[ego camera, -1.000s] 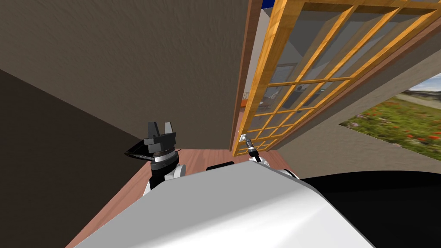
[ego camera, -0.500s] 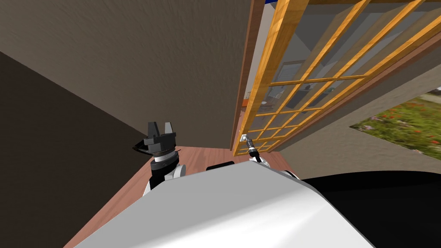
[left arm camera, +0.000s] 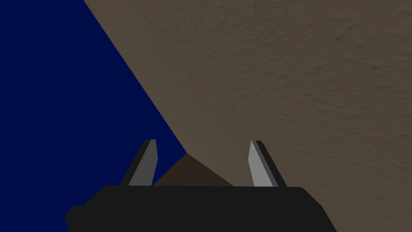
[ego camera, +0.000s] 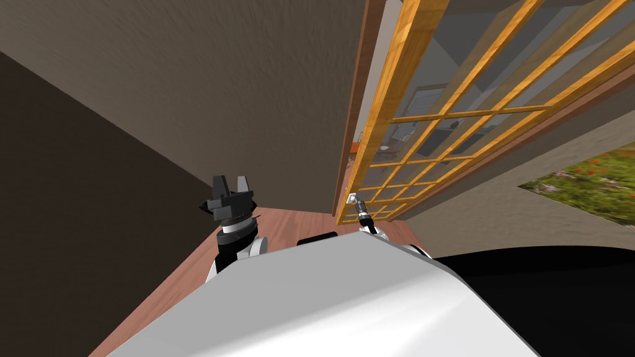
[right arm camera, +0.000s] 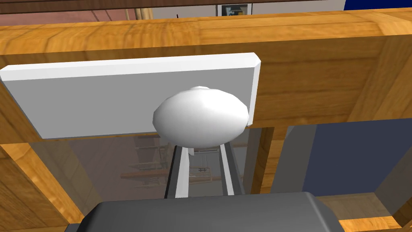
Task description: Pull the door open
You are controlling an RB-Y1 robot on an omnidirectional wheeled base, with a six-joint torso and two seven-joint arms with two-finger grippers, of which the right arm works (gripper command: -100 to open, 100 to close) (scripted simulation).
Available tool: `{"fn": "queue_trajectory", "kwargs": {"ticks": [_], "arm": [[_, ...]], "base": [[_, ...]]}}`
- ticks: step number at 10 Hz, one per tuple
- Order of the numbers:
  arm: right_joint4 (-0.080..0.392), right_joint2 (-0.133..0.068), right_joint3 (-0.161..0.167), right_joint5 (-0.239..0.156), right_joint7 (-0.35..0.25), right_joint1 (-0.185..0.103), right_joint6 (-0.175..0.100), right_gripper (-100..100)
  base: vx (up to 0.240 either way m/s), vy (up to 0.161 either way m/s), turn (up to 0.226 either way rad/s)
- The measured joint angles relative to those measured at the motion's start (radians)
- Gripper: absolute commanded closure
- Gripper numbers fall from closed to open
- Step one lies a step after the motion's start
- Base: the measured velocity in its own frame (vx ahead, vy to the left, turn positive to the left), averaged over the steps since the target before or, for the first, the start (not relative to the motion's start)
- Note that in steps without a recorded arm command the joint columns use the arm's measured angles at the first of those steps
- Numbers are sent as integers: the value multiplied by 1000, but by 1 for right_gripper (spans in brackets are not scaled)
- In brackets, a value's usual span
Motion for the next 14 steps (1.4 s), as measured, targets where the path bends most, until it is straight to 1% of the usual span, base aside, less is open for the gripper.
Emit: {"fn": "queue_trajectory", "kwargs": {"ticks": [1, 2, 3, 5, 6, 7, 8, 10, 11, 12, 14], "arm": [[-1, -2, 2, -6, -20, 1, 3, 100], [18, -4, 4, -7, -31, -9, -4, 100], [-31, 0, 4, -7, -31, 19, 15, 100], [-23, -1, 5, -32, -74, 15, 21, 100], [-47, 3, 7, -39, -95, 29, 32, 100], [-39, 2, 9, -49, -120, 25, 31, 100], [-27, 1, 11, -55, -142, 21, 29, -100], [-28, 1, 13, -71, -186, 23, 37, -100], [-22, 0, 14, -80, -211, 13, 31, -100], [-12, 5, 20, -87, -239, 4, 26, -100], [-36, 18, 33, -105, -296, 12, 39, -100]], "base": [[-12, 0, -2], [0, 0, 0], [-20, -12, 100], [-51, -34, 101], [-37, -22, 96], [-27, -9, 61], [-39, -28, 23], [-59, -37, 29], [-78, -10, 64], [-91, 3, 75], [-69, -20, 35]]}}
